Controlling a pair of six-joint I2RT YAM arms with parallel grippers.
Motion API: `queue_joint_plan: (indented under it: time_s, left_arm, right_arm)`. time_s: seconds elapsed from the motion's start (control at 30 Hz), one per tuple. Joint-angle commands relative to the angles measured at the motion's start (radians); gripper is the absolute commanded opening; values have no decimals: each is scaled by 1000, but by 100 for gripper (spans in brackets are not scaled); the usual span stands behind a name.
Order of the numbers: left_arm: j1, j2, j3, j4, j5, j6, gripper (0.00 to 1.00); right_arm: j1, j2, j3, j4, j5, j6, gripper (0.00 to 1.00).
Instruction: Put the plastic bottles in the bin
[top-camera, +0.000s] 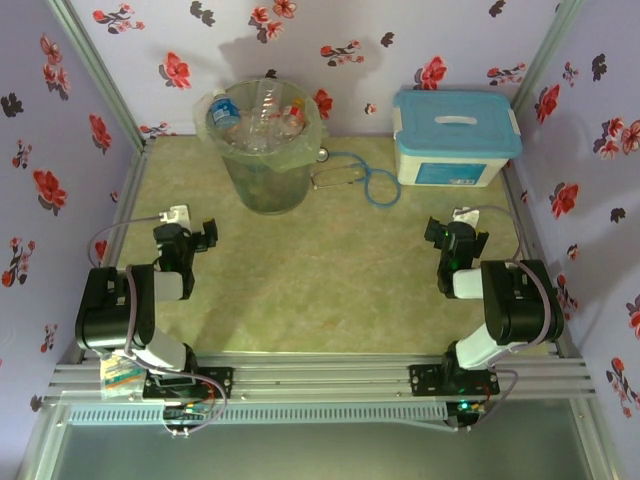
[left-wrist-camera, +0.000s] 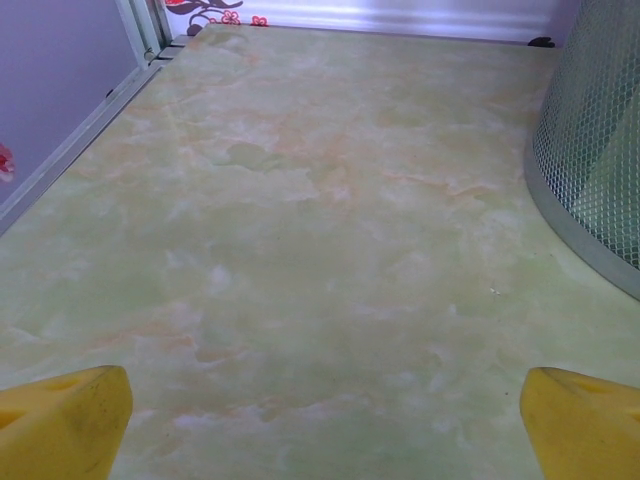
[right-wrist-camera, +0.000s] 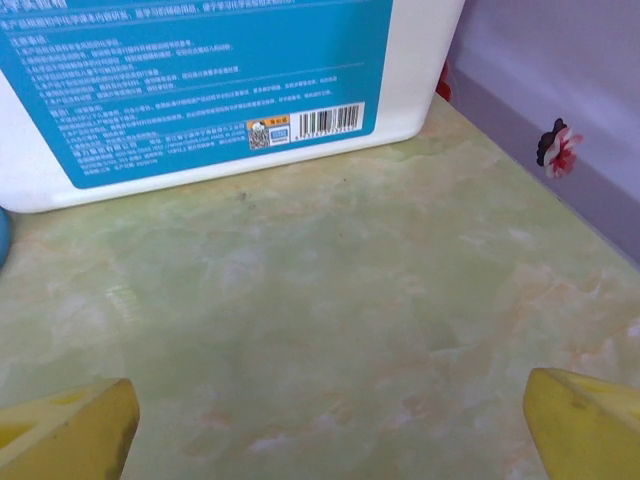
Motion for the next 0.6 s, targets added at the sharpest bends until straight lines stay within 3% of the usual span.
queue_joint_plan:
  time_s: [0.0,0.57]
  left_arm:
    - [-7,5,-13,62,-46,12,100]
    - [-10,5,-11,61,-54,14,100]
  right_arm:
    - [9,-5,-3,27,-14,16,99]
    - [8,8,7,26,-16,18,99]
